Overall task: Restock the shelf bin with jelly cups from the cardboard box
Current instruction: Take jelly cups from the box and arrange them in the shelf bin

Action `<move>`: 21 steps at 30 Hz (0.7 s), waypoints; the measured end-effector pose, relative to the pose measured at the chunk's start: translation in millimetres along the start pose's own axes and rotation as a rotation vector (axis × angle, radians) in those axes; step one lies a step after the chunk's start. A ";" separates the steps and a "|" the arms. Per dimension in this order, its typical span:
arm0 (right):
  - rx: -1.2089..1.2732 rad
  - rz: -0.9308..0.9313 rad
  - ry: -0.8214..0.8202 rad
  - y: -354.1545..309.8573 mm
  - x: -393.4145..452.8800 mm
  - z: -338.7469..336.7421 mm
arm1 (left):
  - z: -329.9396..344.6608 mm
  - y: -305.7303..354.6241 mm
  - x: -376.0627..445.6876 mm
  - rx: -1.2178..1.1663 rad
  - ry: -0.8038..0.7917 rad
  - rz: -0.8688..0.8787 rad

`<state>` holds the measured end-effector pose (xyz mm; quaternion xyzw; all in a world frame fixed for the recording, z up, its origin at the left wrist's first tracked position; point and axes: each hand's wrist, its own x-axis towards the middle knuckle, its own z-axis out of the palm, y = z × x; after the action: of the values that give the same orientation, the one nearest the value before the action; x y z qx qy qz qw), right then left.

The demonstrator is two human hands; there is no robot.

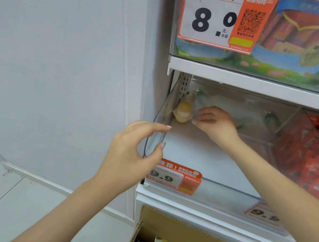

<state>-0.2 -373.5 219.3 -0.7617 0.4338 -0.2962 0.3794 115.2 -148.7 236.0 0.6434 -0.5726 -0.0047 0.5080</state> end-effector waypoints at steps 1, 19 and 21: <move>-0.014 -0.072 0.005 -6.7 -22.0 -13.7 | -2.8 3.4 -4.2 -0.015 -0.002 -0.012; -0.662 0.252 -0.644 226.8 -332.1 25.0 | 130.1 -34.1 -180.8 0.509 -1.306 -0.030; -0.743 0.286 -0.711 246.2 -335.6 32.4 | 156.2 -55.6 -211.7 0.649 -1.416 0.026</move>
<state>-232.6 -148.5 -44.6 -0.8313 0.4536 0.2082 0.2445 -8.8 -102.5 2.0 0.5969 -0.7407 -0.2409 -0.1925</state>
